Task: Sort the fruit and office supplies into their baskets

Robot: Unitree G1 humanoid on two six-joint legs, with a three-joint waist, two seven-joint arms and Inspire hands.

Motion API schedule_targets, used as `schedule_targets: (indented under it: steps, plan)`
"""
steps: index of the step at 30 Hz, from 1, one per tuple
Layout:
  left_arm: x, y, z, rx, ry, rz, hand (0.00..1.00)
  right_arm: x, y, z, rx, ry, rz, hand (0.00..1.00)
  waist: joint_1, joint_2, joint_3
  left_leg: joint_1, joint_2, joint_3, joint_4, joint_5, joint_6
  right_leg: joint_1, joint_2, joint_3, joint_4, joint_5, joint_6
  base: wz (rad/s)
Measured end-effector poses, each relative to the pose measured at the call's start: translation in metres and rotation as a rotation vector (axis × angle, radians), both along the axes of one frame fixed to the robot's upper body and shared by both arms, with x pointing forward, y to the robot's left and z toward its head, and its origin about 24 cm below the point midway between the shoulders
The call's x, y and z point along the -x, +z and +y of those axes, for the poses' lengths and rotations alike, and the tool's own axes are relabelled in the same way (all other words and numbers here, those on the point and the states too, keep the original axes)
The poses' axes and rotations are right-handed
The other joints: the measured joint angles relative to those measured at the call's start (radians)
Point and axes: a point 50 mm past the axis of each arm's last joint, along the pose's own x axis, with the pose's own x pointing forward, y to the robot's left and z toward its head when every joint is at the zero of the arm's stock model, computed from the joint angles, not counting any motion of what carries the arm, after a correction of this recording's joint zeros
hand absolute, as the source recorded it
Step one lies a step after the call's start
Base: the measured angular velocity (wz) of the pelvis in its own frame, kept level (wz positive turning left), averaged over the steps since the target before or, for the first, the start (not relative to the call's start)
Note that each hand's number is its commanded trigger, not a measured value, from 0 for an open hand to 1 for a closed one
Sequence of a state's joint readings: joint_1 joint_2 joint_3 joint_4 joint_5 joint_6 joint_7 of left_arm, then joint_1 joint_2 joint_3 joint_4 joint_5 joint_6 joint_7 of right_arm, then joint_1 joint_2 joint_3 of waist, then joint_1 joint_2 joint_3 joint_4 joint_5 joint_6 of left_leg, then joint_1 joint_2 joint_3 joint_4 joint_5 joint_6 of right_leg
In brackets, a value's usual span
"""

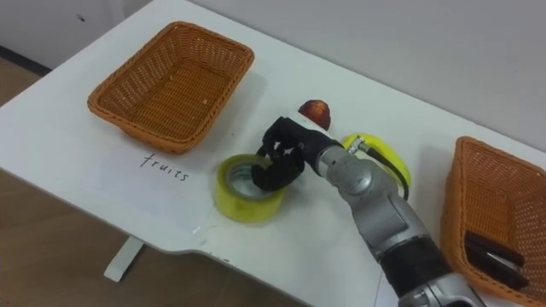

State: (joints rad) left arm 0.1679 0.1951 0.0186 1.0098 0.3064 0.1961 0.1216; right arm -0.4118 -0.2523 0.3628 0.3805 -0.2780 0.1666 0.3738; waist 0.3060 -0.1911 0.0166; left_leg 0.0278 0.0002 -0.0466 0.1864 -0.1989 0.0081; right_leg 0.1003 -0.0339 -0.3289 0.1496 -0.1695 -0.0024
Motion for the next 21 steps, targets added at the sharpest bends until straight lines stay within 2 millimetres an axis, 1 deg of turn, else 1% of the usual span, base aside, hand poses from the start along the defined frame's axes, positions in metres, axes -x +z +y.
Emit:
schedule_targets:
  steps: [4, 6, 9, 10, 13, 14, 15, 17, 19, 20, 21]
  plan:
    - [-0.002, 0.000, 0.000, -0.005, -0.002, -0.006, 0.00, 0.000, 0.000, -0.001, -0.009, -0.002, 0.004, 1.00, -0.003, -0.003, -0.0018, -0.005, -0.001, -0.011, 0.000, 0.000, 0.000, -0.002, 0.000, 0.000, 0.000, 0.000, 0.000, 0.03]
    - [-0.006, 0.001, 0.000, -0.008, -0.004, -0.015, 0.00, 0.000, 0.000, -0.002, -0.024, -0.008, 0.011, 1.00, -0.005, -0.004, -0.0024, -0.001, -0.001, -0.009, 0.001, 0.000, 0.000, -0.003, 0.000, 0.005, 0.000, 0.000, 0.000, 0.00]
    - [-0.009, 0.002, 0.002, -0.033, 0.001, -0.028, 0.00, 0.003, 0.000, -0.002, -0.035, -0.008, 0.013, 1.00, -0.005, -0.004, -0.0024, 0.001, -0.001, -0.009, 0.002, 0.000, 0.000, -0.003, 0.001, 0.027, 0.000, 0.000, 0.000, -0.01]
    - [-0.009, 0.002, 0.003, -0.042, 0.006, -0.030, 0.00, 0.007, -0.001, -0.002, -0.045, -0.007, 0.013, 1.00, -0.007, -0.003, -0.0020, 0.002, -0.001, -0.006, 0.005, 0.000, 0.000, -0.001, 0.001, 0.029, 0.000, 0.000, 0.000, 0.00]
    - [-0.007, 0.001, 0.003, -0.037, 0.029, -0.025, 0.00, 0.015, 0.001, -0.002, -0.065, 0.016, 0.006, 1.00, -0.014, 0.007, 0.0000, 0.004, -0.001, 0.018, 0.009, 0.000, 0.000, -0.005, 0.001, 0.063, -0.001, 0.000, 0.000, -0.15]
    - [-0.006, 0.000, 0.003, -0.034, 0.037, -0.022, 0.00, 0.018, 0.002, -0.003, -0.058, 0.031, 0.005, 1.00, -0.029, 0.014, 0.0029, 0.003, -0.002, 0.019, 0.009, 0.000, 0.000, -0.006, 0.000, 0.071, -0.001, 0.000, 0.000, -0.13]
    - [-0.005, 0.000, 0.002, -0.032, 0.043, -0.024, 0.00, 0.019, 0.003, -0.005, -0.054, 0.033, 0.002, 1.00, -0.034, 0.019, 0.0053, 0.003, -0.003, 0.019, 0.009, 0.000, 0.000, -0.006, 0.000, 0.077, -0.001, 0.000, 0.000, -0.05]
    - [-0.002, 0.000, 0.003, -0.025, 0.069, -0.034, 0.00, 0.024, 0.007, -0.011, -0.030, 0.043, -0.019, 1.00, -0.068, 0.028, 0.0023, 0.001, -0.002, 0.025, 0.004, 0.000, 0.001, -0.015, 0.000, 0.086, 0.001, 0.000, 0.000, -0.14]
    - [0.003, -0.001, 0.002, -0.020, 0.077, -0.029, 0.00, 0.025, 0.015, -0.017, -0.043, 0.032, -0.045, 1.00, -0.080, 0.042, 0.0013, 0.008, 0.001, 0.044, 0.002, 0.000, 0.001, -0.017, 0.002, 0.110, 0.001, 0.000, 0.000, -0.29]
    - [0.007, -0.002, 0.001, -0.018, 0.080, -0.021, 0.00, 0.026, 0.020, -0.023, -0.050, 0.016, -0.066, 1.00, -0.092, 0.052, -0.0020, 0.013, 0.003, 0.053, -0.001, 0.000, 0.001, -0.017, 0.004, 0.115, 0.002, 0.001, -0.002, -0.23]
    - [0.008, -0.002, 0.001, -0.017, 0.082, -0.020, 0.00, 0.027, 0.023, -0.025, -0.052, 0.007, -0.079, 1.00, -0.105, 0.055, -0.0046, 0.013, 0.003, 0.056, -0.001, 0.000, 0.001, -0.017, 0.004, 0.115, 0.002, 0.001, -0.002, -0.14]
